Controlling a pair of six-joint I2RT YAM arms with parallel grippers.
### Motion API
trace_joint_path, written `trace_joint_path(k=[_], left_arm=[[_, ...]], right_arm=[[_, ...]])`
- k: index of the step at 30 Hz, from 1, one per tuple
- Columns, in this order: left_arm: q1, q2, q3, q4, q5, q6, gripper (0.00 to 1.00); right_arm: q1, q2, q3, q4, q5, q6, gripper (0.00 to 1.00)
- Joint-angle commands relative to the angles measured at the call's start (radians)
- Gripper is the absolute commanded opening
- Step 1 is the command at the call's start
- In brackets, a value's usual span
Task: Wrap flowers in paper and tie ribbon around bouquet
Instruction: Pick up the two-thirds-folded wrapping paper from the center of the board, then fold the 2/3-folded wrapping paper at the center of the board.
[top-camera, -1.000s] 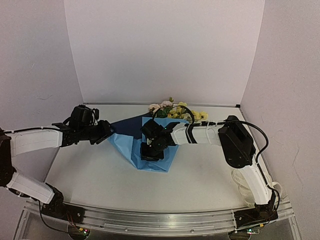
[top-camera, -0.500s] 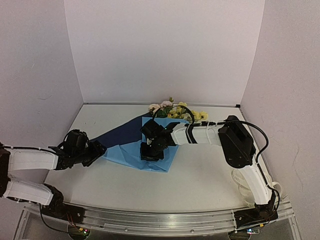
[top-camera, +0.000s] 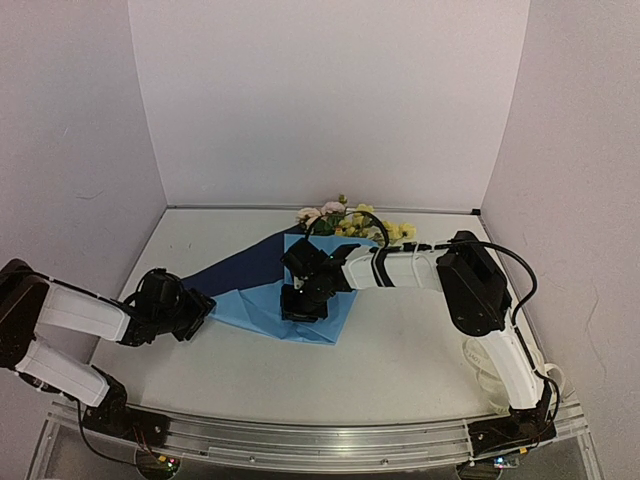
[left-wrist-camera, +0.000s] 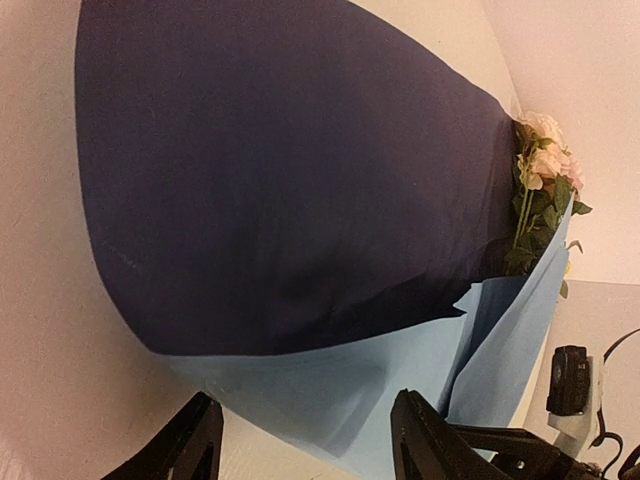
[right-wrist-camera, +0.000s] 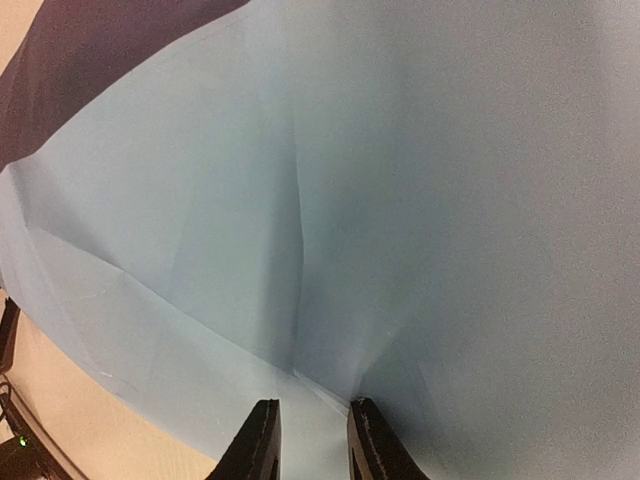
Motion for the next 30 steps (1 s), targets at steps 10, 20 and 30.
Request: trace_joint_path(k=[10,20,30], left_arm=[[0.005,0.002,0.047,0.092,-0.086,-0.001,0.2],[0.002,-0.082,0.199,0.03,-0.012,0.319,0.0],[-0.043,0.004,0.439,-0.051,0.252,0.511,0.0]], right_arm=[[0.006,0.049,-0.04,-0.019,-0.011,0.009,0.25],[0.002,0.057,-0.039,-0.02,-0.011,0.016,0.25],[0.002,0.056,-0.047,-0.029,0.029,0.023,0.26]])
